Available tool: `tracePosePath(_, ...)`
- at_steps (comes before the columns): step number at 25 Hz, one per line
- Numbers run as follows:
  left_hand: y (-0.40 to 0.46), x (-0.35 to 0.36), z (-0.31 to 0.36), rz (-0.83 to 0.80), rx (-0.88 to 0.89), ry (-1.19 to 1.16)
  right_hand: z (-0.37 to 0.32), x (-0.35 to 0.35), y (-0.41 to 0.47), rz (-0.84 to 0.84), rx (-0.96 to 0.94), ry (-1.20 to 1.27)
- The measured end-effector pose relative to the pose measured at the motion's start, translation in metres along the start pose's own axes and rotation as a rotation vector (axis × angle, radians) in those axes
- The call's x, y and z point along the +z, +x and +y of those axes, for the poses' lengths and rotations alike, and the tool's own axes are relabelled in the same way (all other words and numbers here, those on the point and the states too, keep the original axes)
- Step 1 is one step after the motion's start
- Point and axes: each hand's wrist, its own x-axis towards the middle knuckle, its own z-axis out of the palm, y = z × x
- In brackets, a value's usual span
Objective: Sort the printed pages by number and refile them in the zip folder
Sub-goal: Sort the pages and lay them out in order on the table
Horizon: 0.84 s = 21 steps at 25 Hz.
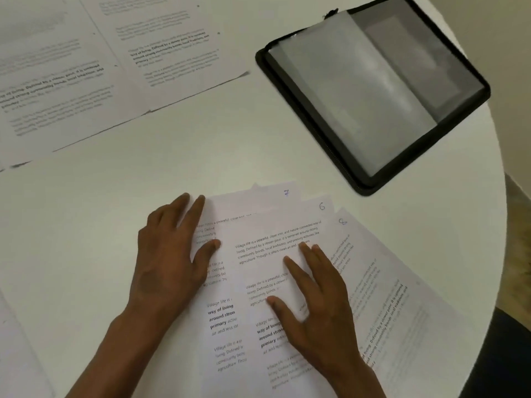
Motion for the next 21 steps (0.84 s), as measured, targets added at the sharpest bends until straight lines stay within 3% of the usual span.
tracePosePath(7, -0.011, 0.009, 0.026, 0.117, 0.058, 0.031, 0.003, 0.002, 0.002, 0.057, -0.001, 0.045)
tracePosePath(13, -0.019, 0.029, 0.049, 0.074, 0.037, 0.064, 0.007, 0.002, 0.003, 0.047, -0.013, 0.048)
tracePosePath(21, -0.012, 0.015, 0.054, -0.007, -0.133, -0.153, 0.014, -0.001, 0.005, 0.066, 0.002, 0.025)
